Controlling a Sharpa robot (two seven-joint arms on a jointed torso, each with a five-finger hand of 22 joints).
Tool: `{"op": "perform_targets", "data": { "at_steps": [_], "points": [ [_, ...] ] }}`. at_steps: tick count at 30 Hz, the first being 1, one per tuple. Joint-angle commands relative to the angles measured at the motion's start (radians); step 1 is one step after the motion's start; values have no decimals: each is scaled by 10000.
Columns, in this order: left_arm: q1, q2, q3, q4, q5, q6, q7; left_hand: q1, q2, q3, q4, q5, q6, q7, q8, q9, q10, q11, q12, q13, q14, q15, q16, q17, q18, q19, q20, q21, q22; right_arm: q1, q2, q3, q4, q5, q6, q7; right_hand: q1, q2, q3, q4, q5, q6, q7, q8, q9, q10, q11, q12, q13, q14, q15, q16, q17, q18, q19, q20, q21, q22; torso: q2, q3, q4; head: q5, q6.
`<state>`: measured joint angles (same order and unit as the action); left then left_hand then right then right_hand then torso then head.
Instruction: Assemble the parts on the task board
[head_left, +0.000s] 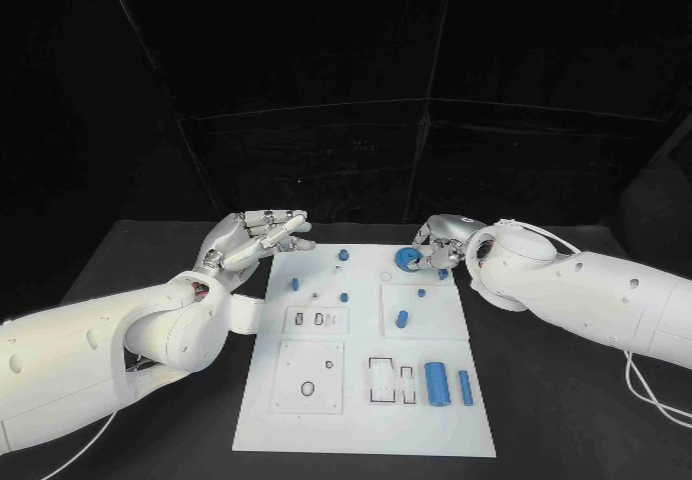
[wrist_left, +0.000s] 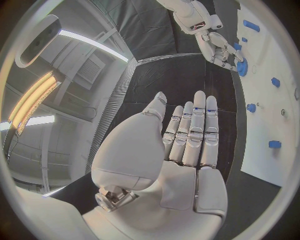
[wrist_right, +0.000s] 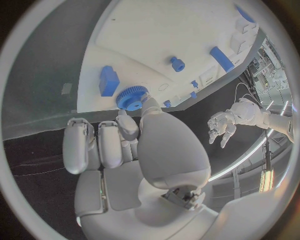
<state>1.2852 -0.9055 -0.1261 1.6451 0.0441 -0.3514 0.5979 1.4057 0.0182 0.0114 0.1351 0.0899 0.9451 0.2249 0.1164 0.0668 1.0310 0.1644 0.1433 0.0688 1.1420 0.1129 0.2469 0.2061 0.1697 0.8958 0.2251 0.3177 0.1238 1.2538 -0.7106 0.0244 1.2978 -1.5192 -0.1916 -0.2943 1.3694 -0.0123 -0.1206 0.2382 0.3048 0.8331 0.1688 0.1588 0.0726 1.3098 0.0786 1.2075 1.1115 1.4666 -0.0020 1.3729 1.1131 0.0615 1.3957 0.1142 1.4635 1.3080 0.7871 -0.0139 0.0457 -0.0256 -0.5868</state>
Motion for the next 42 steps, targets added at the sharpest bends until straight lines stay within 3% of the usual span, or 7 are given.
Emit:
{"op": "perform_targets", "data": {
  "at_steps": [1,21,31,34,38,42],
  "points": [
    [16,10,7,4,1,152,2,21,111,-9,-71,21,54,-1,-61,-2,68,18,-41,-10,-73,-3,-53,9,143,-40,28,-31,-16,6,13,0,37,-177,-291,-6,147,9,-54,-41,19,87,-17,59,4,96,-13,87,96,311,23,54,11,-96,78,-16,46,258,-1,0,4,1,8],
    [16,23,7,-38,1,197,-124,27,114,-4,-82,19,54,0,-65,-3,69,18,-49,-11,-73,-4,-58,14,144,-39,28,-34,-20,4,154,-1,7,-579,-429,-27,593,74,-98,-310,-203,-6,0,37,-39,50,-3,142,244,295,26,82,-15,-119,143,-20,99,375,1,1,1,3,2],
    [16,33,7,-45,1,208,-138,26,113,-4,-85,17,52,2,-69,-4,68,19,-53,-12,-74,-4,-60,17,144,-38,28,-36,-21,3,200,-3,-40,-675,18,-18,873,156,-71,-489,-295,30,-4,73,-29,61,-9,183,342,290,27,96,-20,-123,150,-15,108,401,5,2,1,6,-14],
    [16,34,7,-48,1,209,-143,26,113,-4,-85,17,52,2,-69,-4,68,19,-53,-12,-74,-4,-60,17,144,-38,28,-36,-21,2,230,-3,-80,-719,135,-31,1124,324,97,-633,-1009,128,-22,130,-21,82,-27,211,420,283,11,105,-36,-126,160,-29,117,427,9,4,-3,21,-30],
    [16,36,7,-53,1,222,-146,26,113,-4,-85,17,52,2,-69,-4,68,19,-53,-12,-74,-4,-60,17,144,-38,28,-36,-21,1,264,-4,-115,-822,210,-84,1477,512,418,-877,-1456,284,-36,202,-12,105,-50,233,494,276,-9,105,-64,-138,196,-46,141,487,3,2,4,11,-39],
    [16,42,7,-59,1,235,-148,26,113,-4,-85,17,52,2,-69,-4,68,19,-53,-12,-74,-4,-60,17,144,-38,28,-36,-21,0,279,-4,-136,-890,250,-140,1545,579,558,-950,-1549,357,-39,226,-14,113,-55,235,520,272,-13,102,-81,-148,228,-51,162,535,3,4,16,-3,-55]
  ]
}}
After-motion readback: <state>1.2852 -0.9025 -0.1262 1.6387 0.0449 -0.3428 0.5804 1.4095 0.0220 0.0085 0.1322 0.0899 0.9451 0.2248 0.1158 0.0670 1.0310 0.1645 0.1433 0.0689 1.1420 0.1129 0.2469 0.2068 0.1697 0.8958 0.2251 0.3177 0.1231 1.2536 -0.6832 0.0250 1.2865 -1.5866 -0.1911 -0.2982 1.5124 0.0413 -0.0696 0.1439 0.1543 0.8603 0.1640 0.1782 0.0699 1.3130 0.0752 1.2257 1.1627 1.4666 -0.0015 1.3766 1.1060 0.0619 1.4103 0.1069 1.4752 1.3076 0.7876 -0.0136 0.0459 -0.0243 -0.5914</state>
